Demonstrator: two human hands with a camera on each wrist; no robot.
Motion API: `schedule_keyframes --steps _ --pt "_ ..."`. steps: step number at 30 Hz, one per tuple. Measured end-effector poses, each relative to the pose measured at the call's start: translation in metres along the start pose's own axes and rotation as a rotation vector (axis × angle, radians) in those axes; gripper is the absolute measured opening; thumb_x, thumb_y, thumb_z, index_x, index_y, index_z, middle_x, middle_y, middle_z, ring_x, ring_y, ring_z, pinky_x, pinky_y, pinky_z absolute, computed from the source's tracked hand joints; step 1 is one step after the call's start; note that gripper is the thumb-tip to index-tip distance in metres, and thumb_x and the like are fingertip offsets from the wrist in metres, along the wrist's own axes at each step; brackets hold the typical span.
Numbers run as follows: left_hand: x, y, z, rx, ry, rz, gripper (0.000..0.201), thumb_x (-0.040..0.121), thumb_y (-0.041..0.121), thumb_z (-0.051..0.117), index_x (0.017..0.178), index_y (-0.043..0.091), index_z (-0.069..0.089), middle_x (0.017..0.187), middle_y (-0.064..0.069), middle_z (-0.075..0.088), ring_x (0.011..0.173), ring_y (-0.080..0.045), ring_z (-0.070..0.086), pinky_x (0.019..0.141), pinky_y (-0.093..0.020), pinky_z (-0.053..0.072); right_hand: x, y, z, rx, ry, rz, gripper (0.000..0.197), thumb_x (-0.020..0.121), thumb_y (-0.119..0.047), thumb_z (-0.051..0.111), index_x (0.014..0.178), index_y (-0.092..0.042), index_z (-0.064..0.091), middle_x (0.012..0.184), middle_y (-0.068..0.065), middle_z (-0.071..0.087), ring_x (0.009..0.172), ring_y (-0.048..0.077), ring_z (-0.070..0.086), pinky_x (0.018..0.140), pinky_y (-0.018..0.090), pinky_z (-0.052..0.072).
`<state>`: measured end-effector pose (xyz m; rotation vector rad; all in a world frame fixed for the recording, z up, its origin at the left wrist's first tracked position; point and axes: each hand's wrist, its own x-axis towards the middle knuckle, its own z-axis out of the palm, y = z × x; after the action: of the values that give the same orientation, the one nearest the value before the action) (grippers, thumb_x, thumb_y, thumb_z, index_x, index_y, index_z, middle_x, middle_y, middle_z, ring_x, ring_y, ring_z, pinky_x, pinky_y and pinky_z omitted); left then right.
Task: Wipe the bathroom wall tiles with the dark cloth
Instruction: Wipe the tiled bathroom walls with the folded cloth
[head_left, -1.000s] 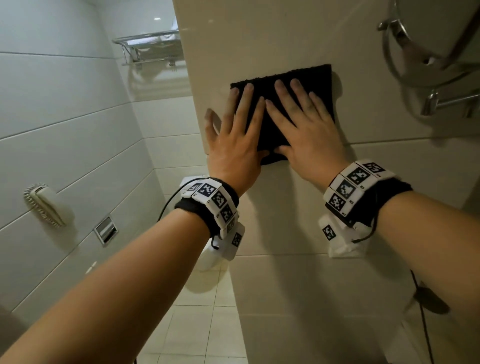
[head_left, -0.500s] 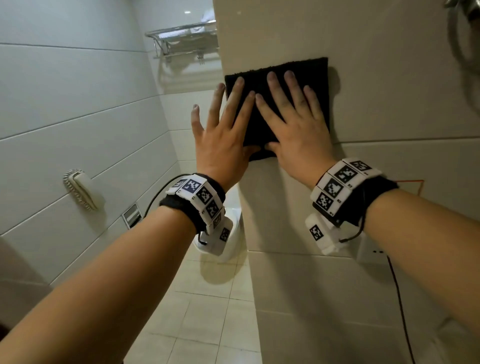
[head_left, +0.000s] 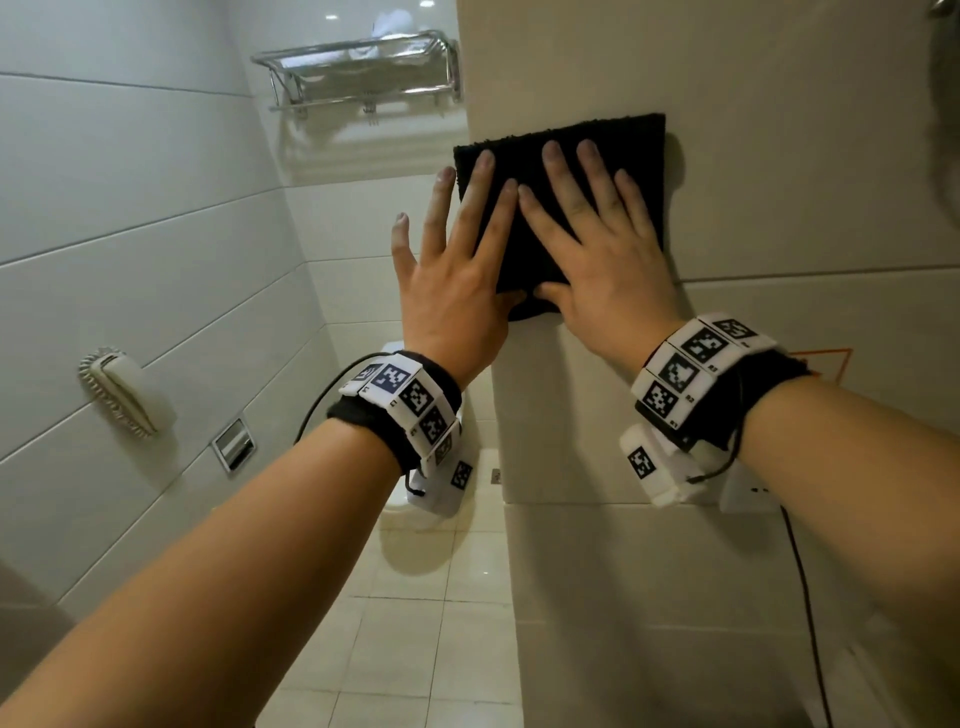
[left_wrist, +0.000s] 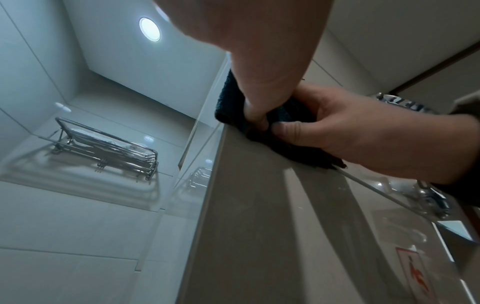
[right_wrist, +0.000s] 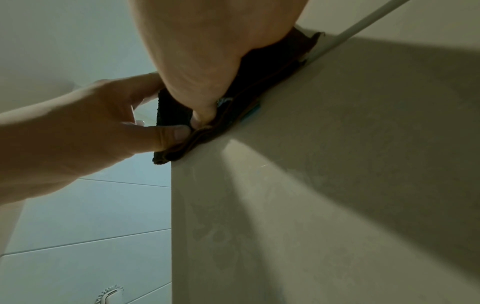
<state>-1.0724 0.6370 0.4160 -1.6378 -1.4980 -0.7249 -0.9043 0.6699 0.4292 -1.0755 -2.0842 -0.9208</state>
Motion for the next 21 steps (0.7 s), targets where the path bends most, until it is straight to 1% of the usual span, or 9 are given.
schedule_keyframes --steps 4,9,13,16,18,21 --pt "0.000 0.003 0.001 0.005 -0.004 -0.006 0.093 0.082 0.044 0.070 0.158 0.022 0.022 0.167 -0.003 0.009 0.153 -0.029 0.006 0.116 -0.060 0.019 -0.001 0.001 0.001 -0.003 0.011 -0.008 0.093 0.086 -0.041 0.067 0.157 -0.022 0.010 0.165 0.007 -0.002 0.151 0.031 -0.004 0.122 0.047 0.002" --pt "0.002 0.017 0.002 0.027 -0.004 -0.015 0.094 0.083 0.047 0.070 0.158 0.022 0.020 0.167 -0.006 0.009 0.153 -0.031 0.005 0.118 -0.062 0.014 -0.006 0.016 -0.001 -0.018 0.018 -0.055 0.093 0.086 -0.042 0.066 0.157 -0.021 0.010 0.165 0.006 0.000 0.151 0.029 -0.002 0.123 0.044 0.003" --pt "0.011 0.050 0.004 -0.007 -0.002 -0.007 0.093 0.082 0.048 0.069 0.158 0.024 0.020 0.167 -0.005 0.009 0.154 -0.030 0.004 0.118 -0.062 0.011 -0.021 0.048 -0.004 -0.031 0.011 -0.043 0.092 0.087 -0.040 0.066 0.157 -0.022 0.010 0.165 0.005 -0.001 0.151 0.027 -0.003 0.123 0.043 0.003" --pt "0.020 0.080 0.005 -0.039 -0.001 0.029 0.092 0.083 0.049 0.067 0.158 0.024 0.019 0.167 -0.006 0.008 0.153 -0.030 0.003 0.115 -0.069 0.010 -0.037 0.076 -0.009 -0.041 -0.001 -0.015 0.092 0.087 -0.039 0.066 0.157 -0.022 0.011 0.165 0.004 -0.001 0.151 0.027 -0.003 0.123 0.042 0.002" --pt "0.025 0.095 0.007 -0.035 0.021 0.061 0.089 0.085 0.051 0.063 0.158 0.023 0.021 0.166 -0.008 0.011 0.153 -0.032 0.006 0.112 -0.073 0.011 -0.045 0.091 -0.013 -0.042 -0.006 0.004 0.092 0.086 -0.038 0.067 0.157 -0.021 0.012 0.165 0.004 0.000 0.151 0.027 -0.002 0.123 0.042 0.002" --pt "0.027 0.104 0.008 -0.036 0.053 0.059 0.087 0.085 0.052 0.062 0.157 0.023 0.025 0.166 -0.008 0.015 0.153 -0.033 0.009 0.111 -0.073 0.011 -0.049 0.099 -0.015 -0.045 -0.019 0.011 0.091 0.086 -0.038 0.067 0.157 -0.021 0.012 0.165 0.005 0.000 0.151 0.027 -0.003 0.123 0.042 0.001"
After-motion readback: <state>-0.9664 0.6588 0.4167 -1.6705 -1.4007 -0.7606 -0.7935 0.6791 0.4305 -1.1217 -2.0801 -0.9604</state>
